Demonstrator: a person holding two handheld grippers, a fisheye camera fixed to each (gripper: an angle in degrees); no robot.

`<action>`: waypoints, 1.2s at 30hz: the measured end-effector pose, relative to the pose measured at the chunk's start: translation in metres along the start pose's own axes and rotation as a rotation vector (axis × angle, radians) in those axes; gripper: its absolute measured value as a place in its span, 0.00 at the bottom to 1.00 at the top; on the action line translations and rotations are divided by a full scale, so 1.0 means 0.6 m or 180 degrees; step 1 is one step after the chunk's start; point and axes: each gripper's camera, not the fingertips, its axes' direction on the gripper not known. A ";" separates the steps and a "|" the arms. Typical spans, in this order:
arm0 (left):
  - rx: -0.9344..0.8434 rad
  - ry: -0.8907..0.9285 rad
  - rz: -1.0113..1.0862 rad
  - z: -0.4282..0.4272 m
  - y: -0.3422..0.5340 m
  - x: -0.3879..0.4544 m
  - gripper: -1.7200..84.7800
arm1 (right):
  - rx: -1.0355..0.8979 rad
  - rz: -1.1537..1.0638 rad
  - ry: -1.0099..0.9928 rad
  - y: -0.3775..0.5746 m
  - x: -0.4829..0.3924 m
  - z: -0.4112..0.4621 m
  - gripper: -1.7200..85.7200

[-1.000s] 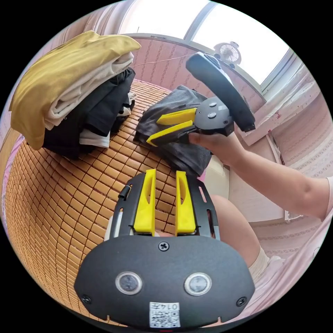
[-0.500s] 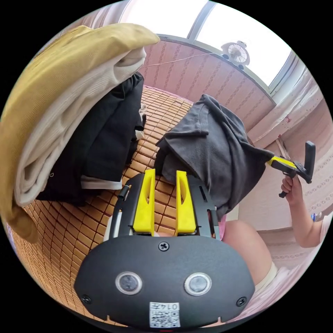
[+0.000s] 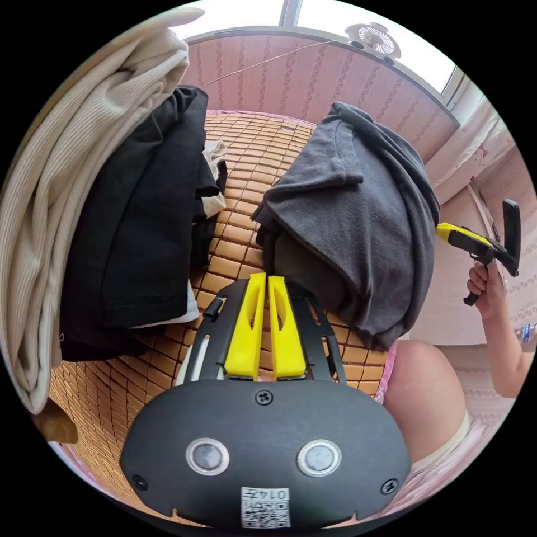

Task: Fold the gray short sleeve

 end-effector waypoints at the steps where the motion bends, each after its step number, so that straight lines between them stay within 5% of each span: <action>1: 0.0082 0.0016 0.0026 -0.010 0.004 0.000 0.01 | 0.0080 -0.0020 -0.0038 0.001 0.000 -0.024 0.04; 10: 0.0819 0.0273 -0.0237 -0.155 0.048 -0.013 0.01 | 0.0860 -0.0221 -0.0551 0.037 -0.002 -0.288 0.02; 24: 0.0354 0.0457 -0.0330 -0.189 -0.036 -0.061 0.16 | 0.0554 0.0315 -0.0135 0.131 0.031 -0.333 0.02; 30: 0.0021 0.1107 -0.0302 -0.250 -0.090 -0.089 0.06 | 0.0638 0.0249 -0.0206 0.147 0.002 -0.365 0.02; 36: 0.0946 0.1172 -0.0446 -0.510 -0.019 -0.071 0.02 | 0.1262 -0.0286 -0.0356 0.157 -0.090 -0.481 0.02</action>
